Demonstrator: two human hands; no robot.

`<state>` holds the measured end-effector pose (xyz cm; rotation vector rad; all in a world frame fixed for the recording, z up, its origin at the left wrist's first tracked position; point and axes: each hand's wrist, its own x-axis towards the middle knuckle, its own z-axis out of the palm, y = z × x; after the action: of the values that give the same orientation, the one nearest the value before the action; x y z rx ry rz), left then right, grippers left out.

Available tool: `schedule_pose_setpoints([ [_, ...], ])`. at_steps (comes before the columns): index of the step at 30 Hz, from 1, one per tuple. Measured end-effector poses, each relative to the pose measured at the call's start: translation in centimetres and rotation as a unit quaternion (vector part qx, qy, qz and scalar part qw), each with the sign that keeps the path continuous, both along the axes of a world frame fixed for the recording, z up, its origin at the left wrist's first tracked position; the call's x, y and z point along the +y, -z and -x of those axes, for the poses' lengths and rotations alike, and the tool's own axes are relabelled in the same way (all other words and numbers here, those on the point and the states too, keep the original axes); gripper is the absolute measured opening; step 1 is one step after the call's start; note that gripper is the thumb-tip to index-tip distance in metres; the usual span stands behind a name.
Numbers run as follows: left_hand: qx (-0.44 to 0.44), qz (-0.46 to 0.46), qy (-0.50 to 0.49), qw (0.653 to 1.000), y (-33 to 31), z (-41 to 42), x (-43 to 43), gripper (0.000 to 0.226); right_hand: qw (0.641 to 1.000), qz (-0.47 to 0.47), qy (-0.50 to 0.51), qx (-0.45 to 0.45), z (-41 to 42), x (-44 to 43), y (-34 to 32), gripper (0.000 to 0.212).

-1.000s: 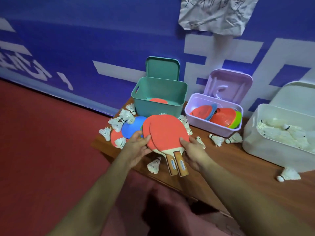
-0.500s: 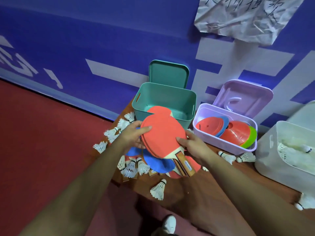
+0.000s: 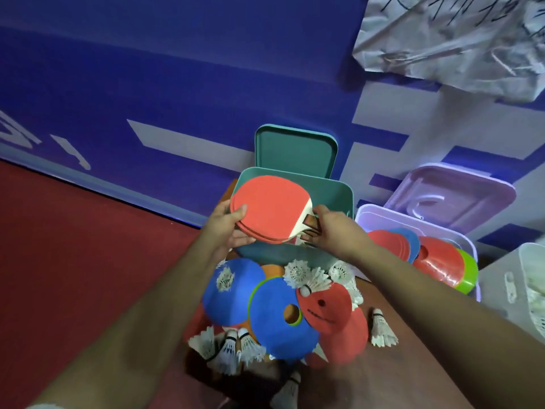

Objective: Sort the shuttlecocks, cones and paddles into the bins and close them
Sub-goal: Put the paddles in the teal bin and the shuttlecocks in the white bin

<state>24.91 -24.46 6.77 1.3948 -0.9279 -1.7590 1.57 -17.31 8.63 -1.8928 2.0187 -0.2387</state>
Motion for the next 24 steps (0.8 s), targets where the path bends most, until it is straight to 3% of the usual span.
schedule_pose_setpoints([
  [5,0.022,-0.052,0.010,0.998,2.2,2.0,-5.7,0.024,0.999,-0.005,0.051,0.008,1.8,-4.6,2.0,0.040],
  [8,-0.099,0.003,0.071,0.993,4.6,2.5,-9.0,0.007,0.997,-0.036,0.071,0.009,2.3,-6.5,4.3,0.039],
  [11,-0.297,0.057,0.205,0.931,7.4,2.3,-11.4,0.033,0.994,-0.068,0.088,0.006,2.3,-7.7,6.9,0.037],
  [14,-0.473,0.120,0.321,0.812,8.9,3.0,-12.6,0.051,0.990,-0.093,0.104,-0.007,1.6,-8.4,9.5,0.040],
  [15,-0.500,0.140,0.333,0.787,9.2,3.3,-12.9,0.052,0.989,-0.099,0.111,-0.011,1.4,-8.6,10.5,0.040],
  [24,-0.578,0.121,0.400,0.701,12.3,5.2,-13.4,0.054,0.977,-0.153,0.146,0.000,1.9,-9.8,15.5,0.048],
])
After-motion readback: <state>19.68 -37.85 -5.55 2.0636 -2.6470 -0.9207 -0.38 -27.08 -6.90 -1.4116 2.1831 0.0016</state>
